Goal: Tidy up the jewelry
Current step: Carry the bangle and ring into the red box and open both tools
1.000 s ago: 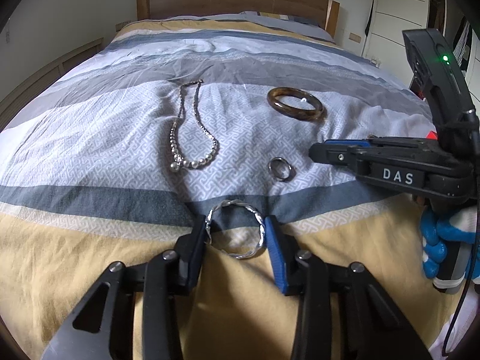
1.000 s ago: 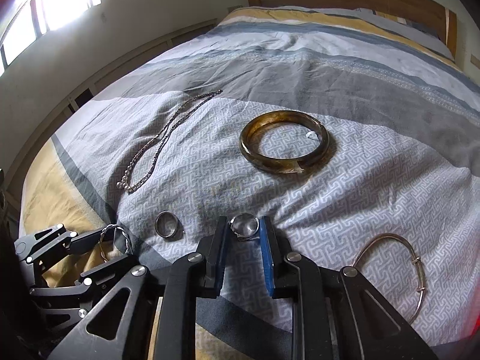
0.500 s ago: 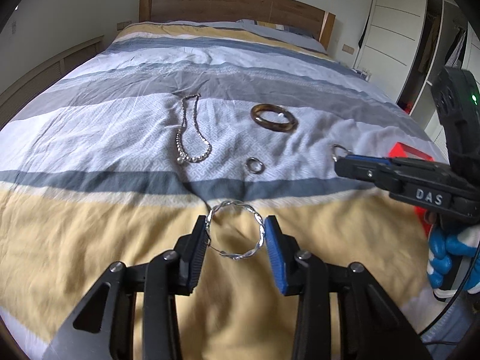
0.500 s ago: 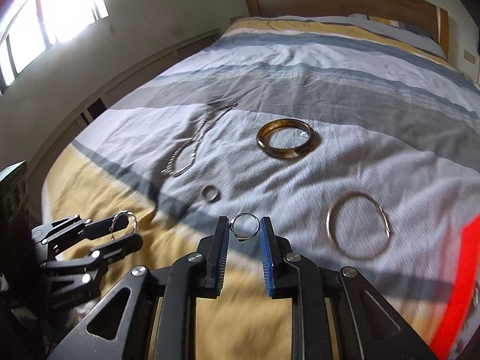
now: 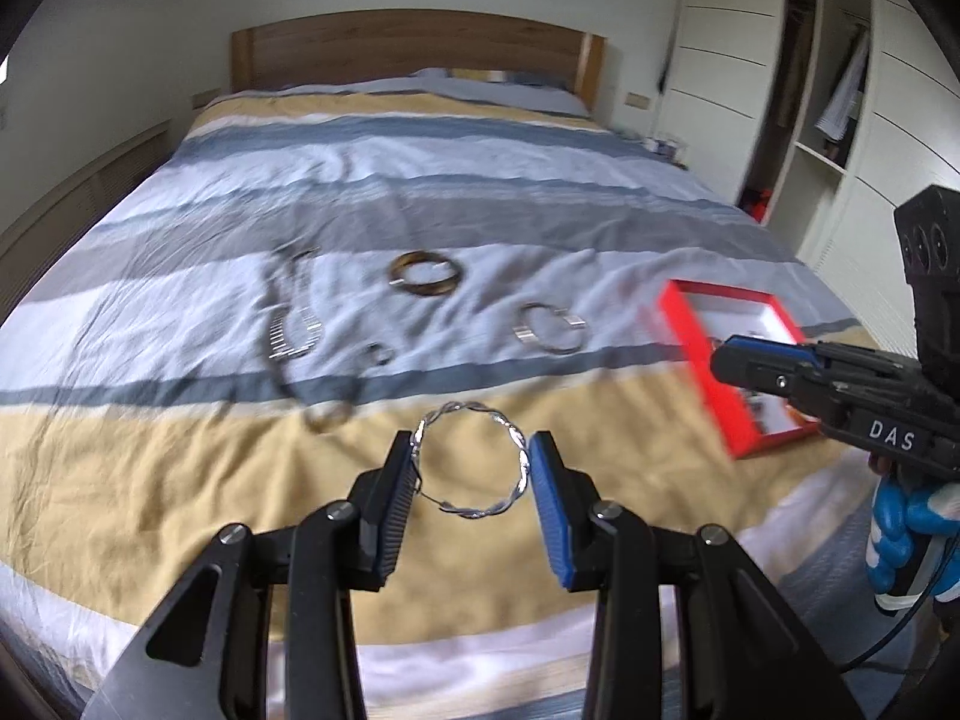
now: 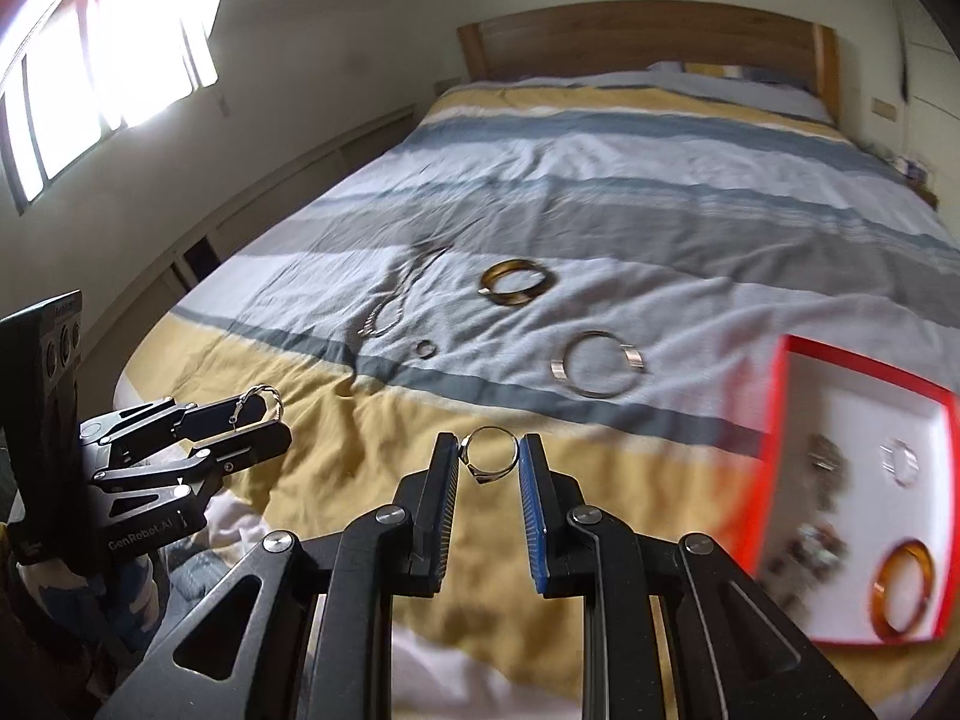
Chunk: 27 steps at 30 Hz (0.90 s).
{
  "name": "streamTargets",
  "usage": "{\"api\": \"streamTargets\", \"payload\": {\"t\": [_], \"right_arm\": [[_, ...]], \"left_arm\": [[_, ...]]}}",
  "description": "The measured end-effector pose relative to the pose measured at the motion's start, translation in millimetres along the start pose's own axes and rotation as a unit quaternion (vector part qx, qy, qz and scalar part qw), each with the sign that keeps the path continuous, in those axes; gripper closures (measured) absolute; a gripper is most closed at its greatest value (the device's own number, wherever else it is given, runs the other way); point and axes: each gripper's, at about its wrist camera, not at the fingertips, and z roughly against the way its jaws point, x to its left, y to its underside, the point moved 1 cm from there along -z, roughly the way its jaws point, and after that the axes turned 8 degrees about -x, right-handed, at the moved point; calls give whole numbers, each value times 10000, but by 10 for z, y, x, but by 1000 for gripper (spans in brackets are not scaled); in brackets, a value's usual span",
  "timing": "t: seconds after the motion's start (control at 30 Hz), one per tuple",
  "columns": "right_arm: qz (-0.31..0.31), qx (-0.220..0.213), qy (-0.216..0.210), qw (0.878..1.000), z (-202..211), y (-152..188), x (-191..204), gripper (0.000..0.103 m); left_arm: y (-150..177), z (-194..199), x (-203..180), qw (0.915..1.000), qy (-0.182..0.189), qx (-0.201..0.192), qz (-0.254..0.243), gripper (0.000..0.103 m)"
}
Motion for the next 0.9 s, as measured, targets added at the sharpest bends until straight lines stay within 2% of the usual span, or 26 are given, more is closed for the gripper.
{"api": "streamTargets", "payload": {"t": [0.2,0.43,0.63,0.9], "right_arm": [[-404,-227,483,9978,530,104,-643,83],[-721,-235,1090,9911,859,241,-1521,83],[-770,33,1310,9884,689,269,-2155,83],[-712,338,1244,9891,225,225,-2670,82]], "left_arm": [[-149,-143,-751,9981,541,91,-263,67],[-263,-633,-1592,9922,1043,361,-581,67],[-299,-1199,-2151,9855,1319,663,-831,67],[-393,-1940,-2446,9842,1204,889,-949,67]]}}
